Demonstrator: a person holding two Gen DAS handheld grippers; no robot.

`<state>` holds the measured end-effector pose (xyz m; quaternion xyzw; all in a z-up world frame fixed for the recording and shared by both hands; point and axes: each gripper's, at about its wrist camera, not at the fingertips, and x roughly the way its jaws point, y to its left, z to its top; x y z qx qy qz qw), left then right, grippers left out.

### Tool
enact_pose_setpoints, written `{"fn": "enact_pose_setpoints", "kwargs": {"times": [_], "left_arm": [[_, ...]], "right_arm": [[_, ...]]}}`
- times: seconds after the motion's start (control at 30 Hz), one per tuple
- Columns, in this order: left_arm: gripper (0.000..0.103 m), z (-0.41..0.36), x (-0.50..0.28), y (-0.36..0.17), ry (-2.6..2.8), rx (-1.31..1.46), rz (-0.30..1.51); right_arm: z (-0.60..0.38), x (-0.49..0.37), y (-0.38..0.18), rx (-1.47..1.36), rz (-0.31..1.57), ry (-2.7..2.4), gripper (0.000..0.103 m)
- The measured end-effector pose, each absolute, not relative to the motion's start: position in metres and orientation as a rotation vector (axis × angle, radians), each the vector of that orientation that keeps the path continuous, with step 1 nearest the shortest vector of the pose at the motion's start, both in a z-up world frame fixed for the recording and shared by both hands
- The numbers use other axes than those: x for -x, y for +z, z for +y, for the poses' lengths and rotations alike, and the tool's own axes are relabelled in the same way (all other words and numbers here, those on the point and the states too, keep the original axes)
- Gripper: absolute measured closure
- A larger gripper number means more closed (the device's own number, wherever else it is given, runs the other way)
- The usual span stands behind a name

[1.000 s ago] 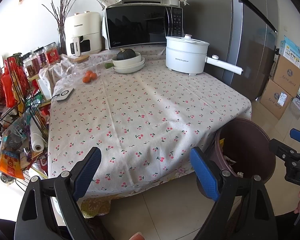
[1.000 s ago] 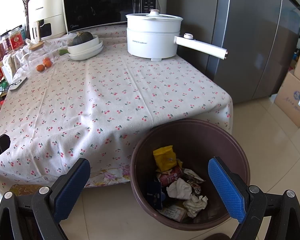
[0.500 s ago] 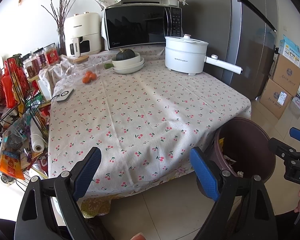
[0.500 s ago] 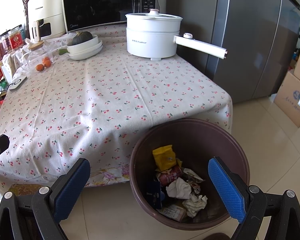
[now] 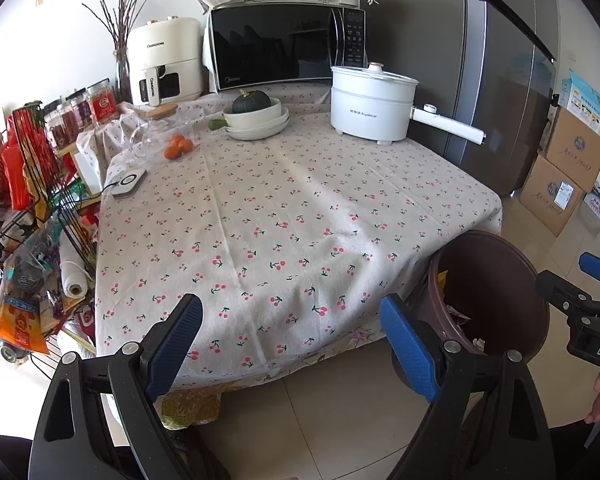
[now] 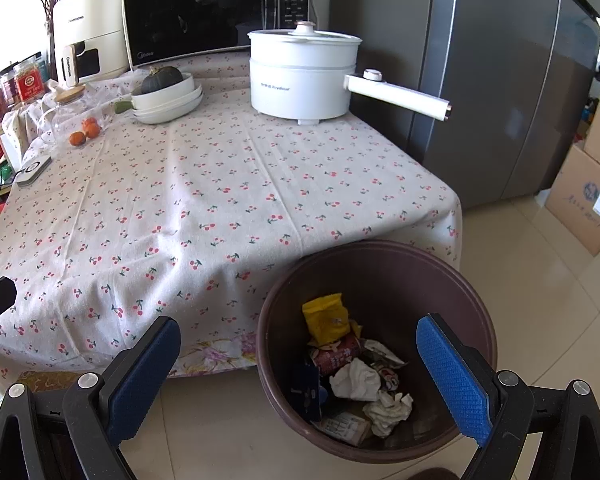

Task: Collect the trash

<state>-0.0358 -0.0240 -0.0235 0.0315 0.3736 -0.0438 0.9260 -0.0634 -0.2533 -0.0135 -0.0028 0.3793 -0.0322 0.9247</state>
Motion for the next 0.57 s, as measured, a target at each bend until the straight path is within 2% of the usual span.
{"fn": "enact_pose_setpoints", "kwargs": {"times": [0.57], "left_arm": [[0.011,-0.014,0.027,-0.009,-0.131,-0.002,0.784]], "right_arm": [[-0.245,0.068,-0.013,0.044,0.727,-0.066,0.005]]}}
